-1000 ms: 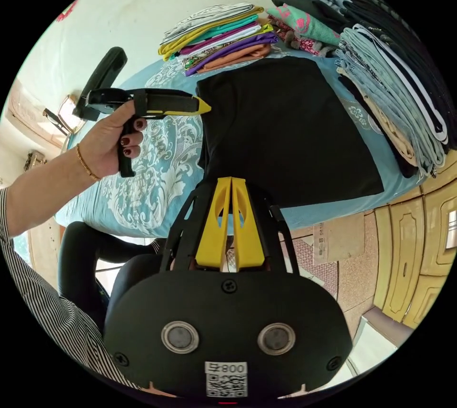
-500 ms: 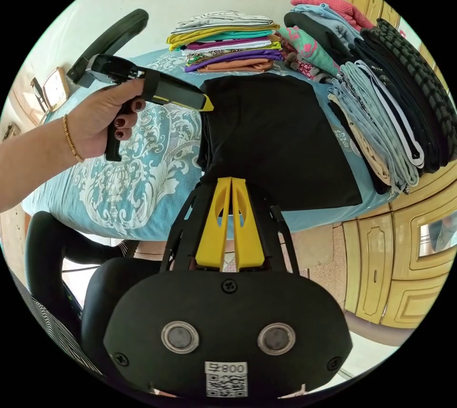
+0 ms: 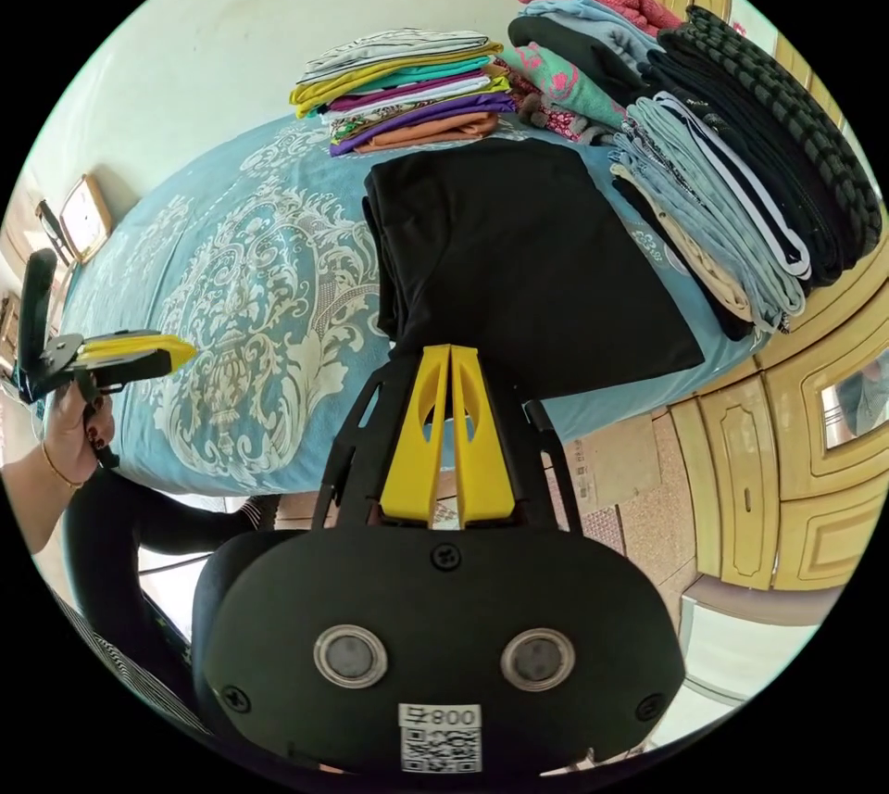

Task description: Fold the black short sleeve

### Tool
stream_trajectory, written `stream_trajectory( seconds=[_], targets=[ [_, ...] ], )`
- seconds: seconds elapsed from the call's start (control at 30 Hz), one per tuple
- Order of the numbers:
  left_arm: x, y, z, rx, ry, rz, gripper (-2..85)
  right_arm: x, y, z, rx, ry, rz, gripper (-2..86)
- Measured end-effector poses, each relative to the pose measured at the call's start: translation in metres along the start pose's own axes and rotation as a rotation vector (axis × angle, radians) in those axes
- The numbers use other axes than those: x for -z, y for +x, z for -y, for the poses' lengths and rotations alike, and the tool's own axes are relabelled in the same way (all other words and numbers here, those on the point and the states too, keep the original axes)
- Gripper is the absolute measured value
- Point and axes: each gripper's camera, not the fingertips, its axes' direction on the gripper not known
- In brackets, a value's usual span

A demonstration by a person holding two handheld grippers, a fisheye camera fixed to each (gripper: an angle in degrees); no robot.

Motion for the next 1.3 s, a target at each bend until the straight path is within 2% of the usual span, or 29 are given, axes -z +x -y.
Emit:
stream_trajectory(
  seconds=[0.13, 0.27, 0.5, 0.77, 0.97, 1.3],
  targets=[
    [0.008, -0.011, -0.019, -0.032, 0.014, -0.008, 0.3, -0.005, -0.011, 0.019, -0.018, -0.014, 0.001, 0.1],
    [0.019, -0.029, -0.032, -0.066, 0.011, -0.049, 0.3, 0.003, -0.007, 0.046, -0.102, -0.058, 0.084, 0.2],
    [0.038, -0.059, -0.058, -0.103, 0.039, -0.116, 0.3, 0.043, -0.032, 0.116, -0.100, 0.228, 0.252, 0.9],
    [0.061, -0.088, -0.074, -0.231, 0.011, -0.156, 0.2, -0.002, -0.139, 0.358, 0.181, 0.388, 0.329, 5.9],
    [0.073, -0.124, -0.082, -0.214, -0.015, -0.261, 0.1, -0.061, -0.209, 0.521, 0.251, 0.301, 0.291, 6.8],
    [0.108, -0.184, -0.077, -0.210, -0.099, -0.340, 0.1, -0.146, -0.278, 0.677, 0.246, 0.152, 0.130, 8.1]
  ],
)
